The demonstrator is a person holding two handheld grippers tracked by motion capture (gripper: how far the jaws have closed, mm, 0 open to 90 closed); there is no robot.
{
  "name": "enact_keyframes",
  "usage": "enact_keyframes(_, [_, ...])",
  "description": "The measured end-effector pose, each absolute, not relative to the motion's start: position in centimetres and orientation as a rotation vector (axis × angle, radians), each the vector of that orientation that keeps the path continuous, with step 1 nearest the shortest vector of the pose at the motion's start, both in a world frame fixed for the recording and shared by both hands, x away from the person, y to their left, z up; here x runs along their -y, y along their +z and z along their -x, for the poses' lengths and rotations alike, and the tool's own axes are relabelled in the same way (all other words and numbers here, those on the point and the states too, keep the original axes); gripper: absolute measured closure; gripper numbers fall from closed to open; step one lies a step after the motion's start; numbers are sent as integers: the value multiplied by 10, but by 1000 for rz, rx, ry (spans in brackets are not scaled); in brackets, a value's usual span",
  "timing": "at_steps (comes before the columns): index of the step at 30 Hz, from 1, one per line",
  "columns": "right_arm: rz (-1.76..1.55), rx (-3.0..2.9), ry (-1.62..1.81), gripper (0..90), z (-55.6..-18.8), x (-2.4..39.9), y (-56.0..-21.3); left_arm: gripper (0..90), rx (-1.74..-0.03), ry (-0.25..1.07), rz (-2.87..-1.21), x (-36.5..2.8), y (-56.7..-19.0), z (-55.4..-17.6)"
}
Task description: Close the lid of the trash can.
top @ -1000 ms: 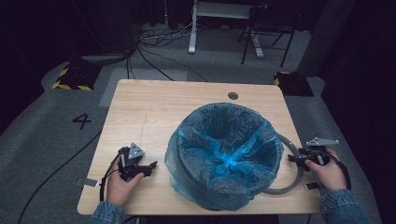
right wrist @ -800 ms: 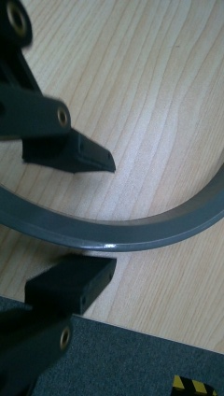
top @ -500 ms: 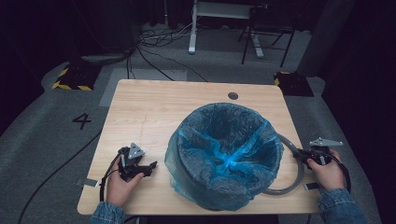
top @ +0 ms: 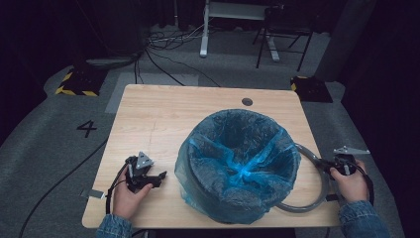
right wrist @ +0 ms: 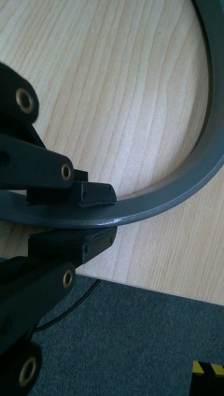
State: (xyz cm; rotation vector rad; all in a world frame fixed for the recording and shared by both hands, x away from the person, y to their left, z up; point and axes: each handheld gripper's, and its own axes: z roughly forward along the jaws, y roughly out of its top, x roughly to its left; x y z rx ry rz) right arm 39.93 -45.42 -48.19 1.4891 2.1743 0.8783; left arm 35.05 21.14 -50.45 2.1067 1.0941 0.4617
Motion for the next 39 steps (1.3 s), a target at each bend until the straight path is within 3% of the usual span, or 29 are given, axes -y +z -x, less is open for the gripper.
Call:
enact_keyframes(20, [-1500, -2110, 959, 793, -387, 488, -434, 282, -1093, 462, -2109, -212, -504, -351])
enact_keyframes(39, [-1381, -2070, 1076, 792, -378, 495, -384, 282, -1093, 462, -2109, -212, -504, -351])
